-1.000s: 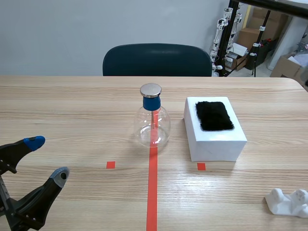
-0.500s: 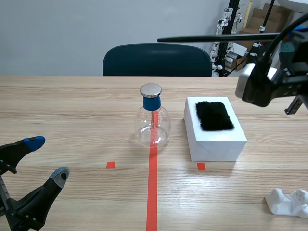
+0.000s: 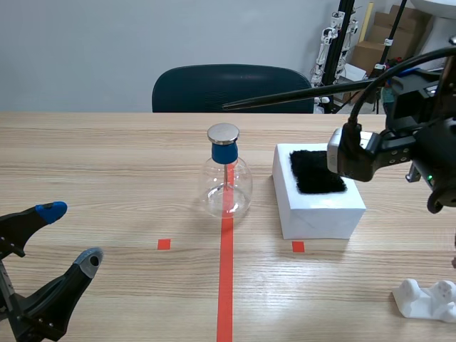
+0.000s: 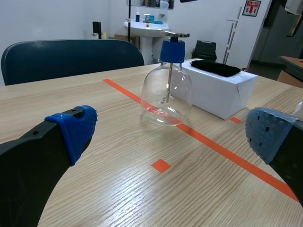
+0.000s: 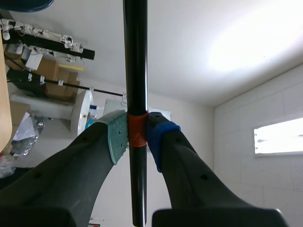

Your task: Do the electroscope experiment. hold the rod still at the electroscope

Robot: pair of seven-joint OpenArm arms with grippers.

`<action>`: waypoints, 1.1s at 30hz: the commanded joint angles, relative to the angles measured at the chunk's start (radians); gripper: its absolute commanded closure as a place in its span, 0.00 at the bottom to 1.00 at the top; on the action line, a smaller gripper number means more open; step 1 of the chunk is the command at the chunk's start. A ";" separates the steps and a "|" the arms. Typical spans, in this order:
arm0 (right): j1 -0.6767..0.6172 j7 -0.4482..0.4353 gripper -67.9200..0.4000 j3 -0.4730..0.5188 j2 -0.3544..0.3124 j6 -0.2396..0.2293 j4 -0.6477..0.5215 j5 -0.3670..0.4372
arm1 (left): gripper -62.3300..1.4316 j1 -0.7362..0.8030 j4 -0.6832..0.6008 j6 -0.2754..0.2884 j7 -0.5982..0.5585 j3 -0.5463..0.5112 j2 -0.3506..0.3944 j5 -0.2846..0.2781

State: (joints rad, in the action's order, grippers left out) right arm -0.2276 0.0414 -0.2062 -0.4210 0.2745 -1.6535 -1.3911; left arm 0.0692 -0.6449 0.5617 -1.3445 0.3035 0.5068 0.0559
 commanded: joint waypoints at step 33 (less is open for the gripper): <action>0.014 0.004 0.99 0.007 0.033 -0.037 -0.005 -0.070 | 0.00 -0.003 -0.008 0.003 -0.020 -0.006 0.007 -0.010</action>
State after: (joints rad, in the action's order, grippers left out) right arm -0.2279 0.0349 -0.2062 -0.3878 0.2234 -1.6527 -1.4601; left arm 0.0692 -0.6449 0.5617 -1.3445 0.3035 0.5068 0.0559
